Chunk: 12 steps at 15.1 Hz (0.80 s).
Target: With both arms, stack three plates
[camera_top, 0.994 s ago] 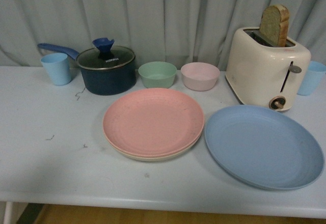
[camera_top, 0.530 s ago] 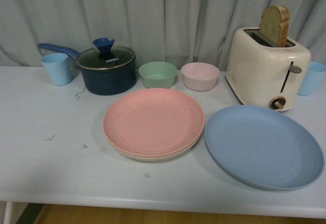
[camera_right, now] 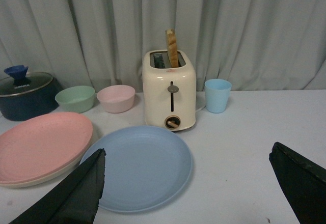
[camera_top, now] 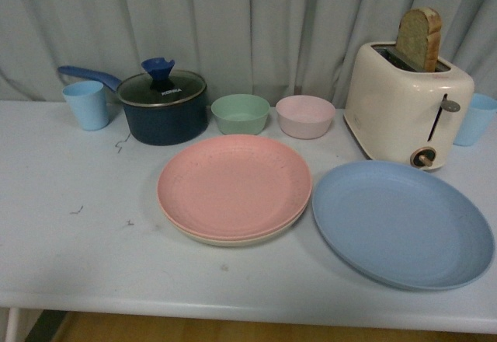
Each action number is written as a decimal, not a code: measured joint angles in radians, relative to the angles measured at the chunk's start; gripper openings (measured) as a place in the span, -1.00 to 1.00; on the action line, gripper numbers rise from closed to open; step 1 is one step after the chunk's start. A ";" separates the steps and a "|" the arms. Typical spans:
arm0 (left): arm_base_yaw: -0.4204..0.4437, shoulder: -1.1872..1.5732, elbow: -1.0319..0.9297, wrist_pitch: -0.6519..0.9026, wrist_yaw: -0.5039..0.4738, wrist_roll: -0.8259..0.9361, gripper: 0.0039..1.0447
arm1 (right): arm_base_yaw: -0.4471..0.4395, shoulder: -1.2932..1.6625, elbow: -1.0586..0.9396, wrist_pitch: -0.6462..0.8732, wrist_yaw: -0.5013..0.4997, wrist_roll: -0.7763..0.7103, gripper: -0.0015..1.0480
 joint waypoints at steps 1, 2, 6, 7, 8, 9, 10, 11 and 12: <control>0.000 -0.026 0.000 -0.024 0.000 0.000 -0.97 | 0.000 0.000 0.000 0.000 0.000 0.000 0.87; 0.000 -0.045 0.000 -0.042 0.000 0.000 -0.97 | 0.000 0.000 0.000 0.000 0.000 0.000 0.87; 0.000 -0.200 0.001 -0.257 0.003 0.000 -0.97 | 0.000 0.000 0.000 0.000 0.000 0.000 0.87; 0.000 -0.257 0.001 -0.254 0.000 0.000 -0.97 | 0.000 0.000 0.000 -0.001 0.000 0.000 0.87; 0.000 -0.254 0.004 -0.261 -0.002 0.000 -0.97 | 0.000 0.000 0.000 0.002 0.000 0.000 0.87; 0.000 -0.254 0.000 -0.268 -0.001 0.000 -0.97 | 0.000 0.000 0.000 0.001 0.000 0.000 0.87; 0.000 -0.254 0.000 -0.261 0.000 0.000 -0.97 | 0.000 0.000 0.000 0.000 0.000 0.000 0.87; 0.000 -0.254 0.001 -0.264 0.000 0.000 -0.97 | 0.000 0.000 0.000 0.000 0.000 0.000 0.87; 0.000 -0.254 0.000 -0.264 0.000 0.000 -0.97 | 0.000 0.000 0.000 0.000 0.000 0.000 0.87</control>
